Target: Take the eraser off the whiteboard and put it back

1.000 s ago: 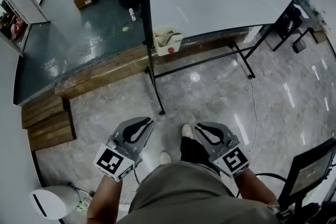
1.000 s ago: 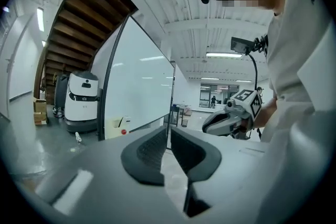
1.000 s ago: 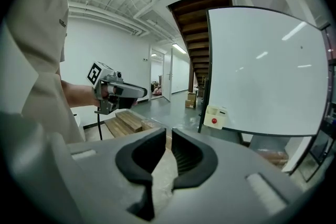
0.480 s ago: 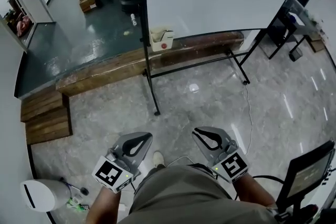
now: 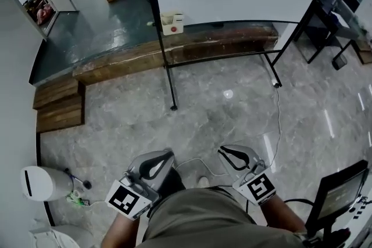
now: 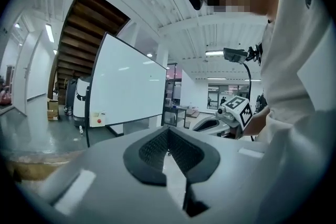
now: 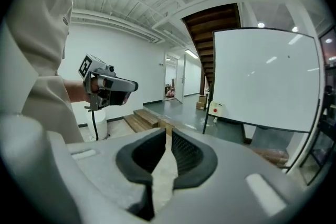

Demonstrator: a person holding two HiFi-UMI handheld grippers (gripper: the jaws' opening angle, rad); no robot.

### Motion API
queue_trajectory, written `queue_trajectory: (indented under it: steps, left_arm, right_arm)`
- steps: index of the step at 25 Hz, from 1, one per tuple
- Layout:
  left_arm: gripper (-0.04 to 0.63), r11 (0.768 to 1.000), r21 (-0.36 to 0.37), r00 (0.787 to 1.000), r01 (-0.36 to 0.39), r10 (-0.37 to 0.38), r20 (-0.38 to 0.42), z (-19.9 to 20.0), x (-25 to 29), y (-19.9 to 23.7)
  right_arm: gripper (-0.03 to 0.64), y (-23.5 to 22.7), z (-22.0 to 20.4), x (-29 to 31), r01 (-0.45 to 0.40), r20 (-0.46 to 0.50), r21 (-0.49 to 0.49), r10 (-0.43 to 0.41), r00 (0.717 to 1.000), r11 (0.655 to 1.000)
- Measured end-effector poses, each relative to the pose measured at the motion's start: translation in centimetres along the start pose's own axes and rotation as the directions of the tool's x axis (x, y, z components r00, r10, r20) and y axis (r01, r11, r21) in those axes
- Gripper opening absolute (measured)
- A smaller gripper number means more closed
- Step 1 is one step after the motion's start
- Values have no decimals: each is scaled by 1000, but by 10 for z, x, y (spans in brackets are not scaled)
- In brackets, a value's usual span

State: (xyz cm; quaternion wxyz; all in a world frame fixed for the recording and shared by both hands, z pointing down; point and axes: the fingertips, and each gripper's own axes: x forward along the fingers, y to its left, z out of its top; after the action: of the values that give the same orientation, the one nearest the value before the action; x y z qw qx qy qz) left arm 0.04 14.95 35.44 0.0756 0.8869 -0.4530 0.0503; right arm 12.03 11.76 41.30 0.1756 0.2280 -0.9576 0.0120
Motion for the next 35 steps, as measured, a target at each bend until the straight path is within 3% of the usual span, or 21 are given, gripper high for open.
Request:
queue_trajectory:
  steps: [5,13,20,24,29,35]
  left_arm:
    - [5,996,47,996,-73,75,-57,-15,-26,-36]
    - [5,998,64,1000,11,-10,-14,-3,-53,-68]
    - [5,994,89,998,56,-57,7,3,-118,-67]
    - [5,996,67,998,56,-56,-11,-8,-141,-68]
    - [5,995,61,996,84,-83,-23,-27,-216,-73]
    - [5,992,48,993,113,-113,-16,-39,-254,-83]
  right_arm:
    - [31,16,-7,-38,-29,35,-4,29,999,1000]
    - [31,45,-4,-74,63,38,7,-63,997,998]
    - [31,123,18,-58,78,58,-1,-78,995,997]
    - [31,153,22,-53,48,60,-34,-46,997,998]
    - [31,232,35,-52,80,61,-13,-79,995,997]
    - [31,285,37,-52,78,36,-23,-77,996,997]
